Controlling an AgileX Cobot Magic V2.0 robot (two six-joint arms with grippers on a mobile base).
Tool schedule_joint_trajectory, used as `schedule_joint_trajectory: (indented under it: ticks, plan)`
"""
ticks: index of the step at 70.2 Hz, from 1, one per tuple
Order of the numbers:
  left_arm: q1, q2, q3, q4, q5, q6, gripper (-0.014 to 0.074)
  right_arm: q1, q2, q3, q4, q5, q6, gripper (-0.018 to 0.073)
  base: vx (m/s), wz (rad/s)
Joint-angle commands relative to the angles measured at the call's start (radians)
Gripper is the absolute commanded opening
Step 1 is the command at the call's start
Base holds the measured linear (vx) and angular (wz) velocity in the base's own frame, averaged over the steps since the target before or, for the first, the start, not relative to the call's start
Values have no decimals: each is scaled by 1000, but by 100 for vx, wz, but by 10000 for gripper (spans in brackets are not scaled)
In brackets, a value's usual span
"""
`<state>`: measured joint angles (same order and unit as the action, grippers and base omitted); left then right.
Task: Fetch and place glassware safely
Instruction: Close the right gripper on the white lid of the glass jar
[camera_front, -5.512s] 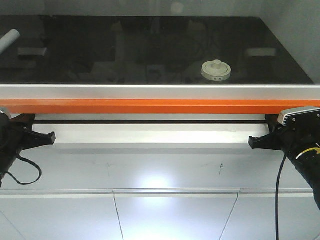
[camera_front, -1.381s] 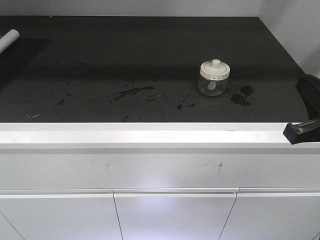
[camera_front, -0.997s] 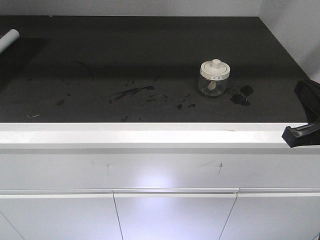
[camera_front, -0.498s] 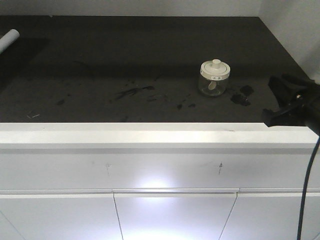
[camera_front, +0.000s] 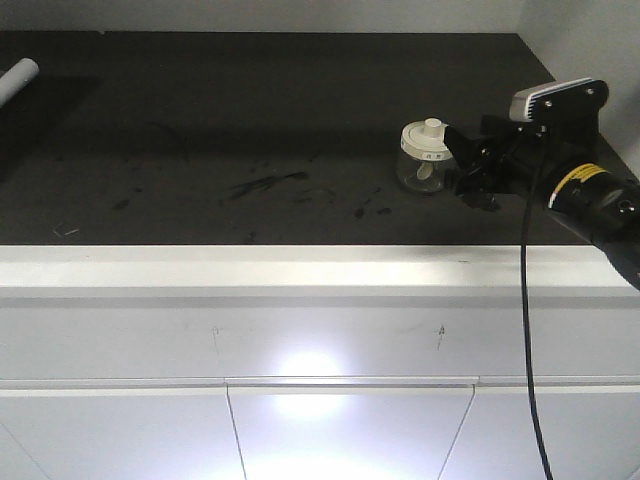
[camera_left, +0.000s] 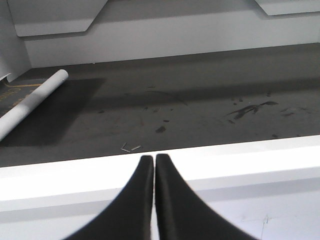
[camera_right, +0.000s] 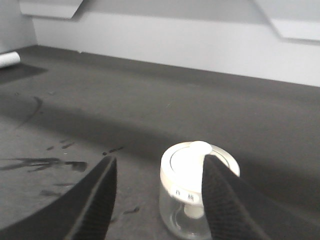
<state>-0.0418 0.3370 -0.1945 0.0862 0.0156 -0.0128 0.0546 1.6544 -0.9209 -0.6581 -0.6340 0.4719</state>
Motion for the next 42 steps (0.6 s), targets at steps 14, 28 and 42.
schedule_joint_trajectory:
  ticks: [14, 28, 42]
  plan:
    - [-9, 7, -27, -9, -68, -6, -7, 0, 187, -283, 7, -85, -11, 379, 0, 0]
    - [-9, 7, -27, -9, -68, -6, -7, 0, 330, -440, 11, -82, -11, 377, 0, 0]
    - [-9, 7, -27, -9, -68, -6, -7, 0, 438, -532, 11, -82, -11, 377, 0, 0]
